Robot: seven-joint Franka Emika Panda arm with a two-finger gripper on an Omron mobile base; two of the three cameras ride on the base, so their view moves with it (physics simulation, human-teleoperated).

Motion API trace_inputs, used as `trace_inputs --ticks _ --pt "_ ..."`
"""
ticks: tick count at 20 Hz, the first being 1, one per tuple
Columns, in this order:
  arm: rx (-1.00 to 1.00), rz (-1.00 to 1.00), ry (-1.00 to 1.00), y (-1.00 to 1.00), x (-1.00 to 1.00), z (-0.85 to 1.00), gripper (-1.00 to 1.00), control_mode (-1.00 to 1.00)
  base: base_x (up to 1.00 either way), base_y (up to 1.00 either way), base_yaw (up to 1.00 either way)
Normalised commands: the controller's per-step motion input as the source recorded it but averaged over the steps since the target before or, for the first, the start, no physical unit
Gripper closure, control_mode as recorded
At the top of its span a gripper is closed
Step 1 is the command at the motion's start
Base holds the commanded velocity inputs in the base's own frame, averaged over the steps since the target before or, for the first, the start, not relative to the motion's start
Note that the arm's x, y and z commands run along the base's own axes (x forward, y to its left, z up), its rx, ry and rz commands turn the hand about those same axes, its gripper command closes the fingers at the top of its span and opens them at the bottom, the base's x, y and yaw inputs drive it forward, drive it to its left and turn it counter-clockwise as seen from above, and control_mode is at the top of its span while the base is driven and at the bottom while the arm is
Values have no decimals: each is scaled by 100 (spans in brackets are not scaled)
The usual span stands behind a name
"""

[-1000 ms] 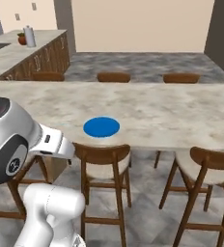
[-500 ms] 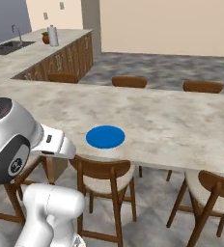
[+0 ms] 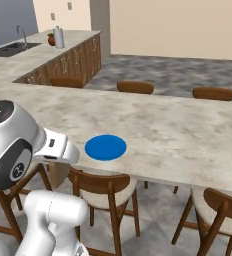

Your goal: Start the toaster. Once the lever pops up, take the bread to the plate on the dining counter.

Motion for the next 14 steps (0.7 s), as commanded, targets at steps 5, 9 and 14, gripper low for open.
trace_inputs --ticks 5,9,14 --pt "0 0 0 0 0 0 100 100 56 -28 0" --pt "0 0 0 0 0 0 100 100 51 -3 -9" --pt "0 0 0 0 0 0 100 100 47 0 -14"
